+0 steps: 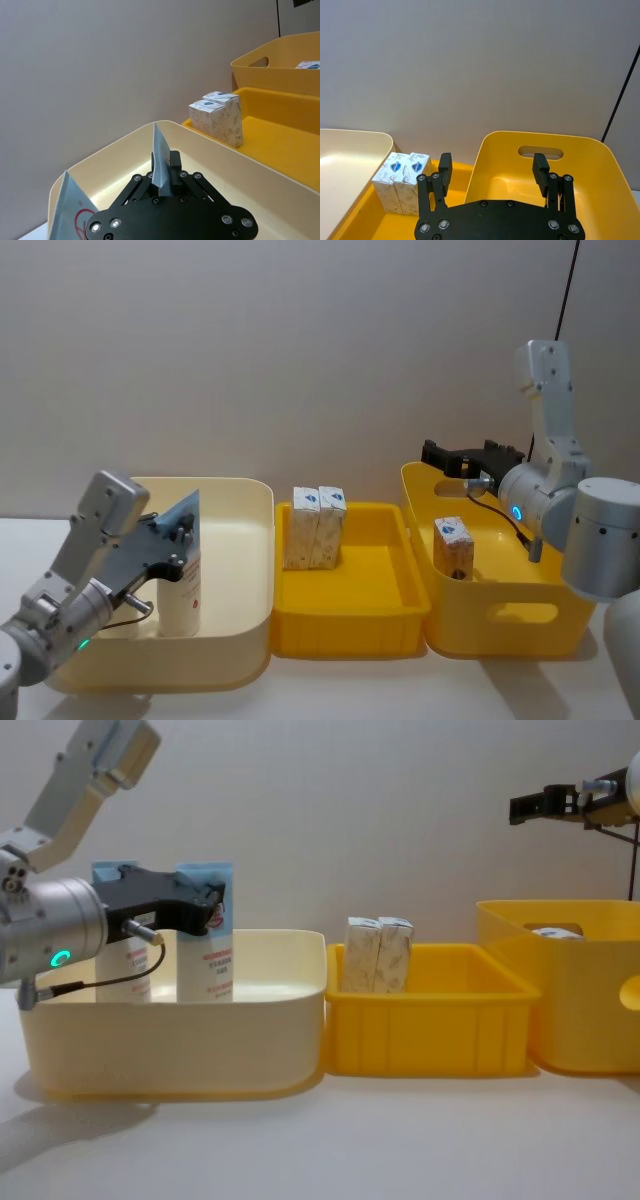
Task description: Bimanual collaborative sorting of washing and personal care products
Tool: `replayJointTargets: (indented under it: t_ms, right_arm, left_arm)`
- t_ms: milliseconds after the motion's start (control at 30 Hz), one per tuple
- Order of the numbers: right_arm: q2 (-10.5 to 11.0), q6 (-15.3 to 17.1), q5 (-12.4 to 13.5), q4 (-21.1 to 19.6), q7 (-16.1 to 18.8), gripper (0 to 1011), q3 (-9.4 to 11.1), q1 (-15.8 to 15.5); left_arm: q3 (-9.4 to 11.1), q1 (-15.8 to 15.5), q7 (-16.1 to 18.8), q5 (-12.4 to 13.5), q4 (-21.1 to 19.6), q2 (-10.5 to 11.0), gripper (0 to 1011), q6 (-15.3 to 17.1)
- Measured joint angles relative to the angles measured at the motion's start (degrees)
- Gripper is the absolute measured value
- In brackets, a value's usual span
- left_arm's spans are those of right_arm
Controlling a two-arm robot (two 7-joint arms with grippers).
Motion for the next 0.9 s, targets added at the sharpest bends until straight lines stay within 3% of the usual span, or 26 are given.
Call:
replayJointTargets:
  t_ms: [400,900]
  right_arm:
    - [0.00,0.00,0.00,0.00,0.00,1001,0.00,0.00]
    - [0.00,0.00,0.01,0.00,0.00,1001,0.00,0.00]
  left_arm:
    - [-1.77,-1.11,-3.40,-2.31,4.94,-0.58,92,-4.21]
    - [-3.08,-2.44,-7.93,-4.66,8.13,-1.77,91,-8.05]
